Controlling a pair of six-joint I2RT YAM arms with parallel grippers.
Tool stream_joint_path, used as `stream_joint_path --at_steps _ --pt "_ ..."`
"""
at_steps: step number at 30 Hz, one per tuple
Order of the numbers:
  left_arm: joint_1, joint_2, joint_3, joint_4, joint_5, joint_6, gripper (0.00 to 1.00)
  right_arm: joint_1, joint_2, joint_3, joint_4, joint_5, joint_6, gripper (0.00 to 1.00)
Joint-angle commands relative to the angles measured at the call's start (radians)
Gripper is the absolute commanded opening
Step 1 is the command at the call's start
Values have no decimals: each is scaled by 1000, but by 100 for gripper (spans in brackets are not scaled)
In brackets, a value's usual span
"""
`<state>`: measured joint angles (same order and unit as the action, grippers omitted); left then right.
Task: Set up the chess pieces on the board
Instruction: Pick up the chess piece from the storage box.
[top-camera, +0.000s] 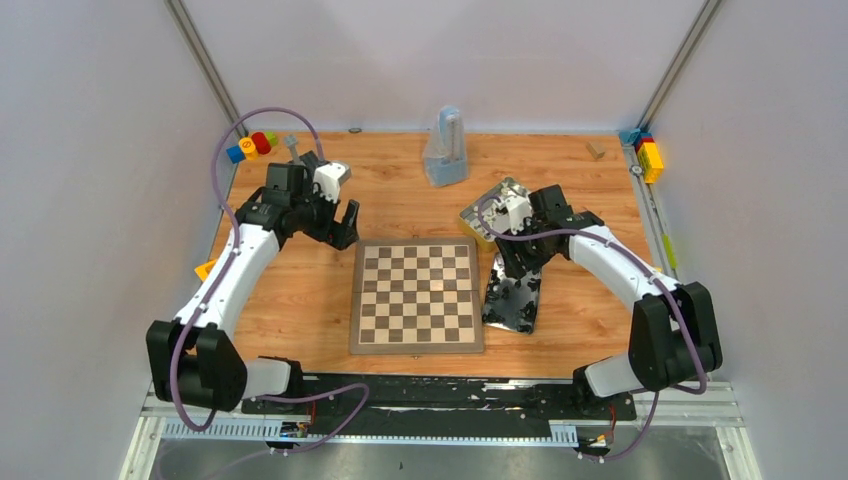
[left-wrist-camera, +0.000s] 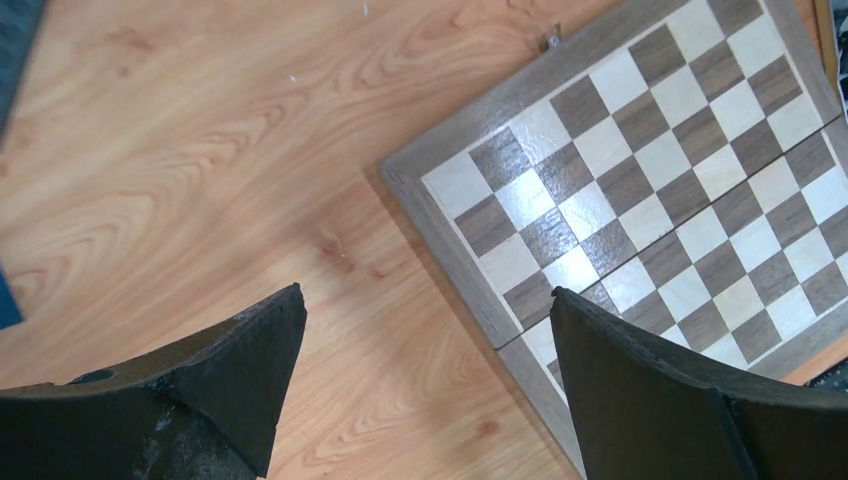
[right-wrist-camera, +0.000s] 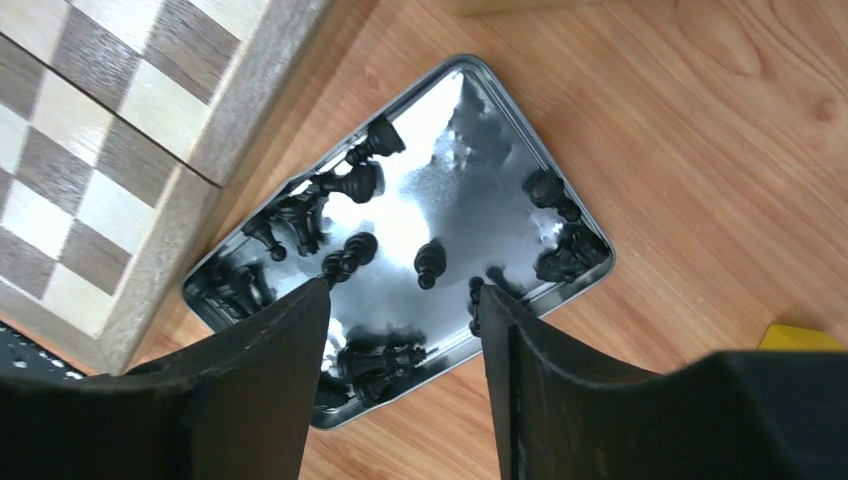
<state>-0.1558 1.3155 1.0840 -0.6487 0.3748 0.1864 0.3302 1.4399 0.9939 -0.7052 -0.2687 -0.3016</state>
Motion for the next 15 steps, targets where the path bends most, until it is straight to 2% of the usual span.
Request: stream_joint_path --at_steps 1,7,15 --pt "-4 -83 48 4 -30 51 100 -10 -8 -32 83 52 16 54" --pt "-4 -144 -1 40 -50 58 100 -11 37 -45 89 88 18 40" --pt "-4 -151 -16 37 -36 54 100 -12 82 -54 80 84 14 33"
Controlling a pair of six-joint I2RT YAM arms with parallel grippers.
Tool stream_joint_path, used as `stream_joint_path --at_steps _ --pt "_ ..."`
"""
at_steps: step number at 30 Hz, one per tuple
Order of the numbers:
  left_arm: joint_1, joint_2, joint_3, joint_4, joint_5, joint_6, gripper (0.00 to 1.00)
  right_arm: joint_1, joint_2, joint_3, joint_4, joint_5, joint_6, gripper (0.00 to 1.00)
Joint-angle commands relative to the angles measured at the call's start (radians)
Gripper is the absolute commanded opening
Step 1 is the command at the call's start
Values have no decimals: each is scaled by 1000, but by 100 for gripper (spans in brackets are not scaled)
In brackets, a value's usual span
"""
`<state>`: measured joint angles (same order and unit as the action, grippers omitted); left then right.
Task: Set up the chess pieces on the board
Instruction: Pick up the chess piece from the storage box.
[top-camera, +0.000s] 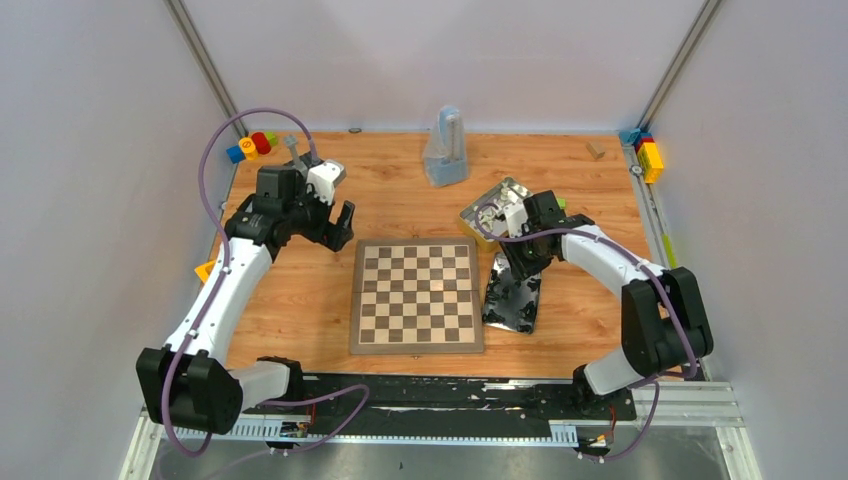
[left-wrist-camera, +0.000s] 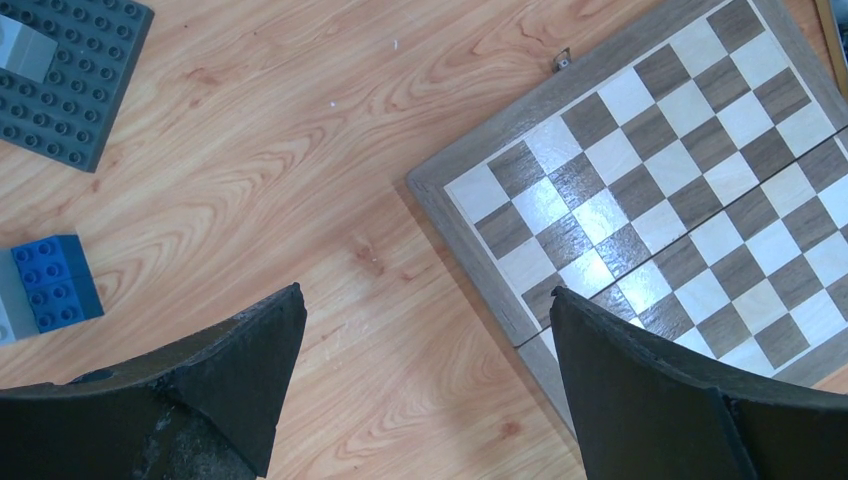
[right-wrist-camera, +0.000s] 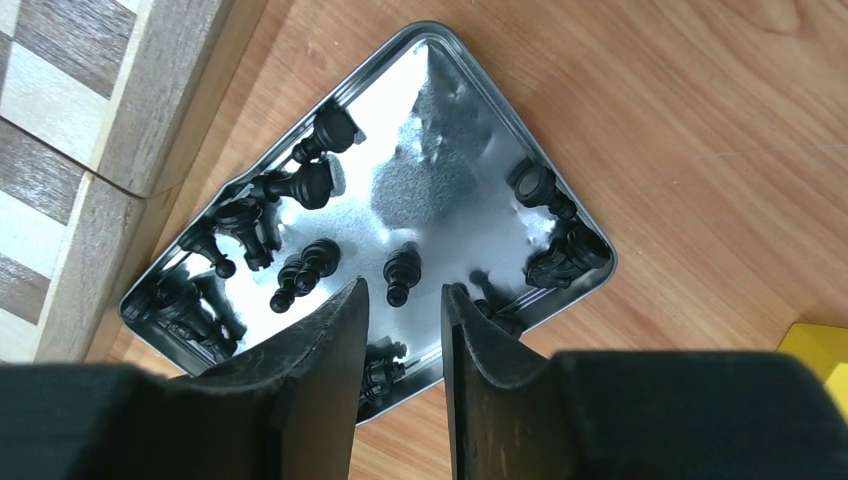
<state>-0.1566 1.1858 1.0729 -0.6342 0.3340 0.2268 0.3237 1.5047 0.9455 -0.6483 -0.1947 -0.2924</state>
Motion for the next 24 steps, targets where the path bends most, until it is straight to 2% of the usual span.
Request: stream_joint_path --at_steps 1,24 --pt "-3 -22 -5 22 5 13 100 -5 24 -4 20 8 4 33" --pt "-3 -36 -8 25 -5 12 100 -5 84 -7 -9 -15 -7 21"
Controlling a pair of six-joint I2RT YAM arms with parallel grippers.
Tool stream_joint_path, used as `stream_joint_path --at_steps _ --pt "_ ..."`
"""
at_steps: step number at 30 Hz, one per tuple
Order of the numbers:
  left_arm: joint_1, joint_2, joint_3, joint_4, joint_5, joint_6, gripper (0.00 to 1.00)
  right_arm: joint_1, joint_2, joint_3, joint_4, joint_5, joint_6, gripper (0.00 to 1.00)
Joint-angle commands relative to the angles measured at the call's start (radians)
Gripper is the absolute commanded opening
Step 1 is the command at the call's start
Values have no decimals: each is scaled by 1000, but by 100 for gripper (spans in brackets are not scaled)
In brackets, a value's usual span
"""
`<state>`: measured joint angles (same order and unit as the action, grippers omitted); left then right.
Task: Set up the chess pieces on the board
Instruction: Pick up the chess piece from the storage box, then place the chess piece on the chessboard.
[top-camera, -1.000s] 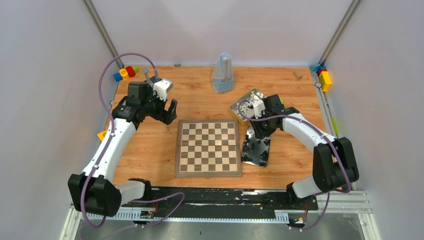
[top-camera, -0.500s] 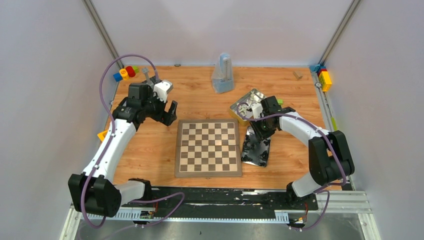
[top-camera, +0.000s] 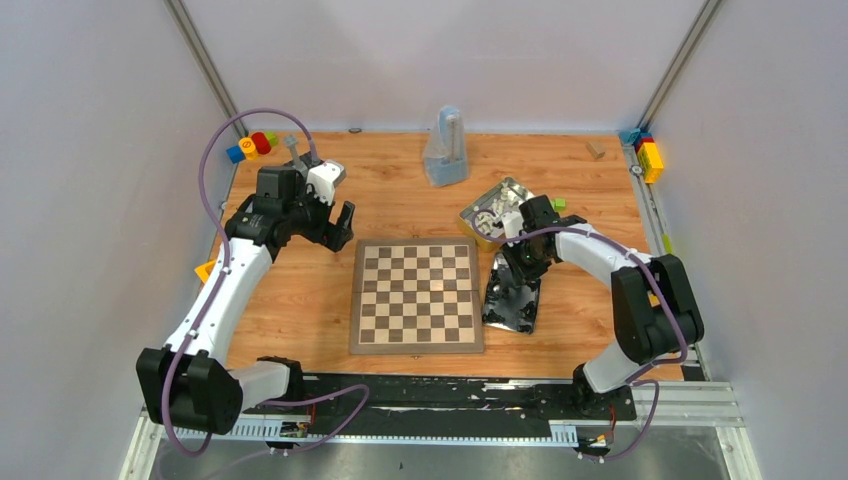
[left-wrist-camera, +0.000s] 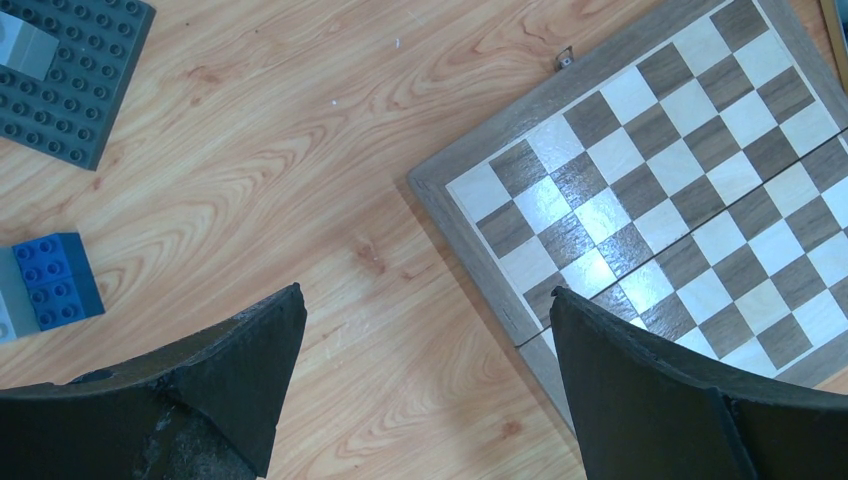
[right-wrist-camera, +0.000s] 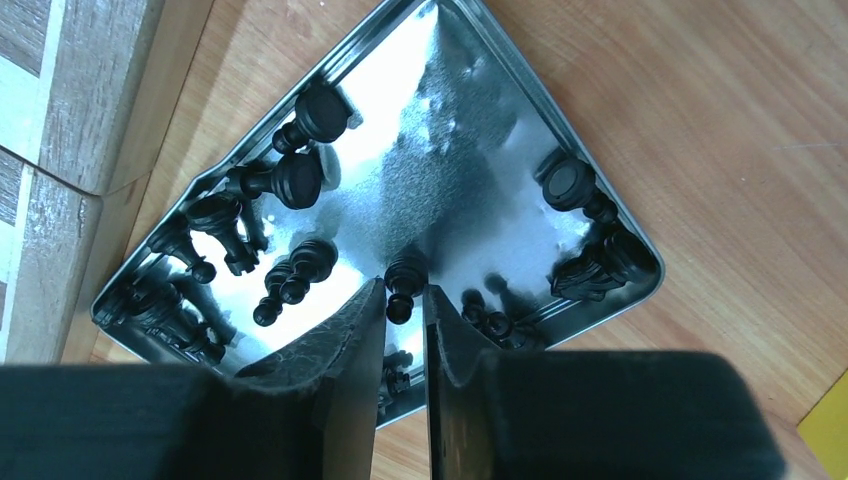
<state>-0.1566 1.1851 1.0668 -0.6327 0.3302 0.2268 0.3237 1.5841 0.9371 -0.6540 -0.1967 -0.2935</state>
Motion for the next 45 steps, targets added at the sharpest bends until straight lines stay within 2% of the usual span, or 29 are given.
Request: stream_joint_path --at_steps 1,6,12,18,24,31,45 --pt "-3 -35 -3 24 -1 13 100 -5 3 5 -8 -14 -6 19" --pt "-3 -40 1 24 -9 17 100 -4 -35 43 -44 -6 -15 9" --pt "-3 -44 7 -1 -25 38 100 10 -98 127 -136 -31 -44 4" --pt "-3 -63 -2 -42 -66 63 100 125 -127 181 -218 -127 -67 4" --pt "-3 -49 20 -108 -107 64 100 288 -89 173 -203 -144 -81 4" --pt "-3 -61 19 -132 -140 54 100 417 -42 193 -204 -160 -111 4" --pt "-3 -135 -42 -94 -131 52 100 512 24 195 -179 -122 -116 4"
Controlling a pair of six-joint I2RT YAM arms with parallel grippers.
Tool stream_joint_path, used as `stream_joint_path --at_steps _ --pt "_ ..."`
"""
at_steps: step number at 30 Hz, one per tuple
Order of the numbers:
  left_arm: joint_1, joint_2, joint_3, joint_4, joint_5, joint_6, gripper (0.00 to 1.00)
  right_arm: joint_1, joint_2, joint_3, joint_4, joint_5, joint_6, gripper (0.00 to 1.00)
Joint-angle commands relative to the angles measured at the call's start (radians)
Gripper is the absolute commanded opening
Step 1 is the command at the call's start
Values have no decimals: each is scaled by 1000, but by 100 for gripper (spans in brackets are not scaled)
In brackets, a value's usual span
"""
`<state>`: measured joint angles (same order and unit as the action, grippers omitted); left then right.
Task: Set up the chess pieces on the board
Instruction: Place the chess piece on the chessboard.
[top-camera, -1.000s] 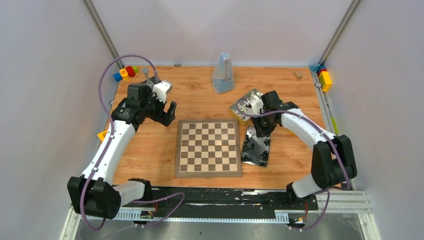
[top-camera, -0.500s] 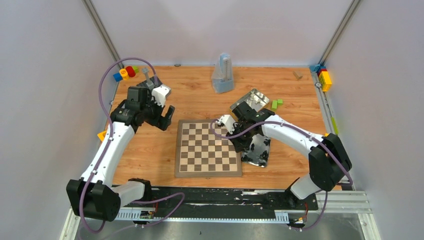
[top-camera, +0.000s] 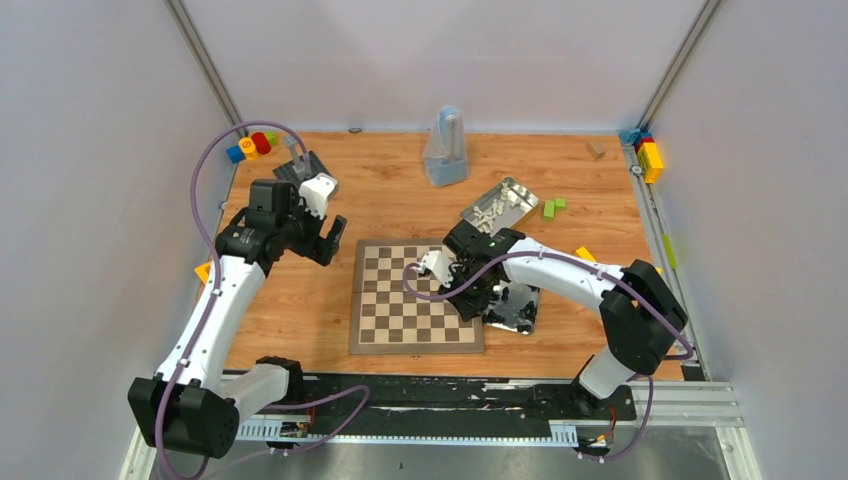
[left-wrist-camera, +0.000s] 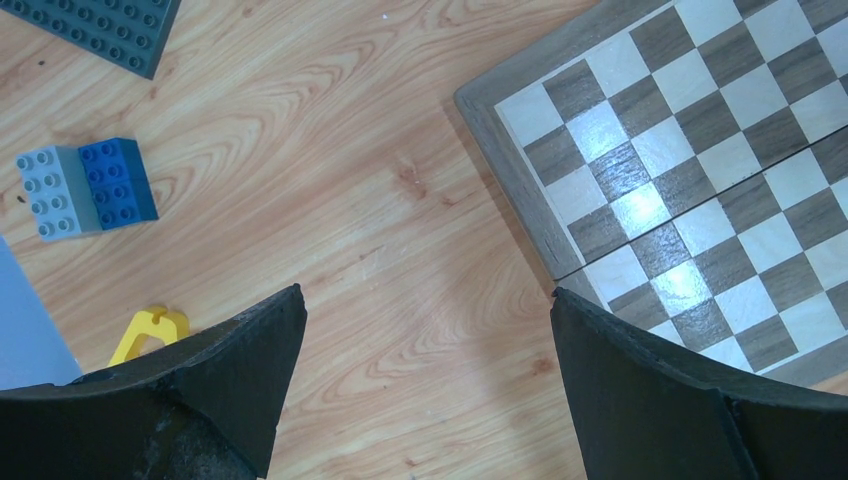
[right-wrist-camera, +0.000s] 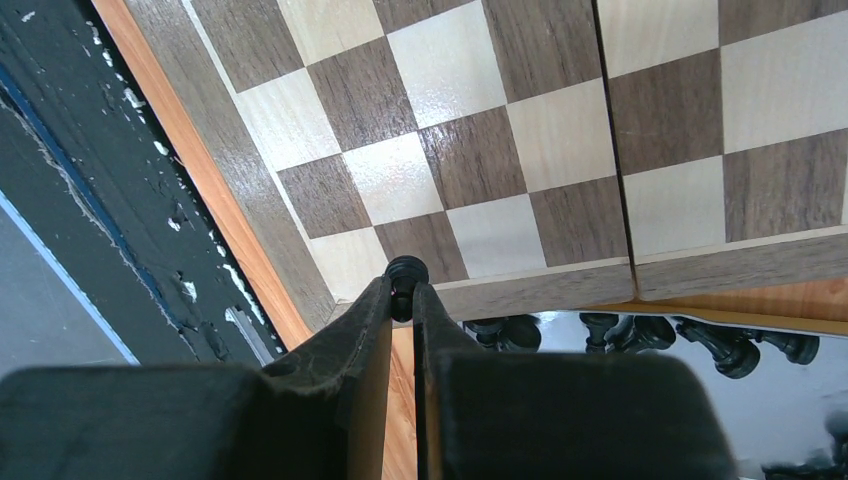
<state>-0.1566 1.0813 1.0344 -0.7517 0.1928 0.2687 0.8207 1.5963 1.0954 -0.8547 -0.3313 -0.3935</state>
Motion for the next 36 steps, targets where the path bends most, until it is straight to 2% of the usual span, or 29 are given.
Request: stream_joint_path --at_steps 1,24,26,30,36 --pt "-3 -34 -11 25 7 10 100 19 16 37 23 18 -16 4" --pt "-3 -35 -13 31 27 12 100 58 43 29 39 99 -15 6" --pt "-4 -35 -13 31 26 13 100 58 46 27 39 97 -13 10" --pt "-3 -33 -12 32 27 14 100 60 40 21 40 92 -11 29" --pt "-3 -26 -11 33 28 15 100 55 -1 20 42 98 -9 47"
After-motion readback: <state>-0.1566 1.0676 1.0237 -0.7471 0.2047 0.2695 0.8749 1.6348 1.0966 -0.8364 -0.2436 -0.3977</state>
